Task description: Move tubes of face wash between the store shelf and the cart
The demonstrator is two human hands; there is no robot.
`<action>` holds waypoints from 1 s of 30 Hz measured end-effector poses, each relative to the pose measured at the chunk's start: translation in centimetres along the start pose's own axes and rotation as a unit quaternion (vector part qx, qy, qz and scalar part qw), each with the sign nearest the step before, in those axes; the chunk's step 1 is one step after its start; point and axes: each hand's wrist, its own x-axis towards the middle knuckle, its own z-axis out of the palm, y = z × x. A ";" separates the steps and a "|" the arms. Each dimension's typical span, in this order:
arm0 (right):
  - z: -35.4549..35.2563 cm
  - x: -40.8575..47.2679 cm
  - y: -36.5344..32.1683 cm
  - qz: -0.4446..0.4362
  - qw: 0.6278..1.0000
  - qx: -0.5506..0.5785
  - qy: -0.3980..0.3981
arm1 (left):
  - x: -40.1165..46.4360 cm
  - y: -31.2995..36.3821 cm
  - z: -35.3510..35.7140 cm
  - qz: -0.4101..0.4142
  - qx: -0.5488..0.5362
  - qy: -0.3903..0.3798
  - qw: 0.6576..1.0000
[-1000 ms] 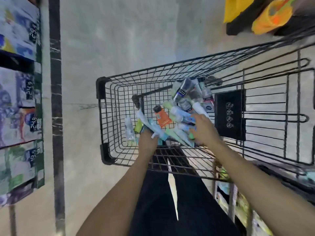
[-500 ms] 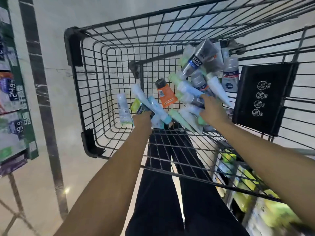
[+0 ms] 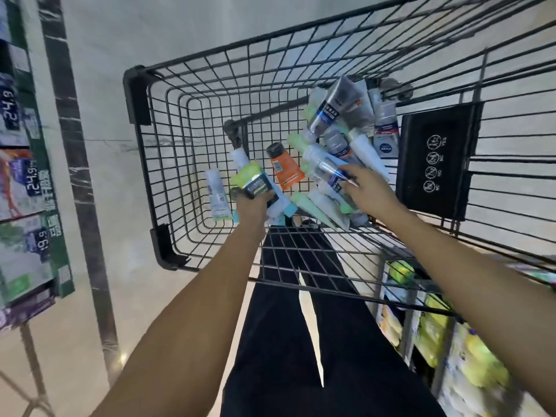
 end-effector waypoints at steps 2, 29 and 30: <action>-1.0 -1.8 -1.0 0.031 0.994 0.108 0.010 | -2.4 1.4 -0.2 0.045 0.040 -0.017 0.998; -11.3 -34.3 -7.5 -0.032 0.560 0.766 0.315 | -35.0 9.3 1.5 0.303 0.229 -0.381 0.843; -10.1 -35.5 -7.1 -0.027 0.547 0.767 0.334 | -35.2 8.7 1.7 0.302 0.248 -0.403 0.828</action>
